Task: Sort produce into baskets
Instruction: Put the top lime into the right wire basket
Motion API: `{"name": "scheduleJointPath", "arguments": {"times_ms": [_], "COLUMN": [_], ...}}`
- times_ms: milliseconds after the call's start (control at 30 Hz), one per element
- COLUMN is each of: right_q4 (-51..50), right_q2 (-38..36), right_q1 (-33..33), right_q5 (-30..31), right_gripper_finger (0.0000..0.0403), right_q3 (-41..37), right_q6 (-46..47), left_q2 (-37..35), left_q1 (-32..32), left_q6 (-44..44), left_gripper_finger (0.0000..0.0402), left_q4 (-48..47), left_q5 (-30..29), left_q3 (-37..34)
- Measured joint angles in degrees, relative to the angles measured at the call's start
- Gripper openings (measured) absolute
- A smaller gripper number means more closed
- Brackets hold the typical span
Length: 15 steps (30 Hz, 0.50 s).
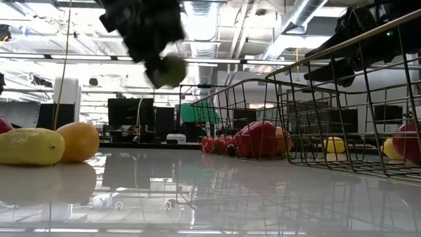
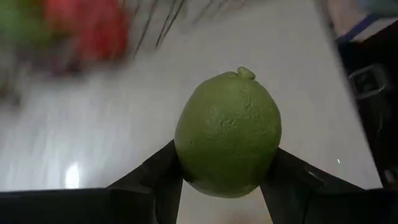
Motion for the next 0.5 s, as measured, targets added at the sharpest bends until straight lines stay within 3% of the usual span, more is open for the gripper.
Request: {"name": "scheduleJointPath", "arguments": {"times_ms": [333, 500], "right_q4": [1.10, 1.41], "right_q2": [0.02, 0.00], "right_q1": [0.09, -0.42], "right_q5": [-0.08, -0.12], "right_gripper_finger": [0.0385, 0.0385], "right_q3": [0.00, 0.02], "right_q6": [-0.02, -0.04], "left_q2": [0.15, 2.86], "left_q1": [-8.90, -10.81], "left_q6": [-2.34, -5.08], "left_gripper_finger": [0.0168, 0.0168], "left_q4": [29.33, 40.05], "left_q5": [-16.29, -18.24], "left_q3": [0.00, 0.45]}}
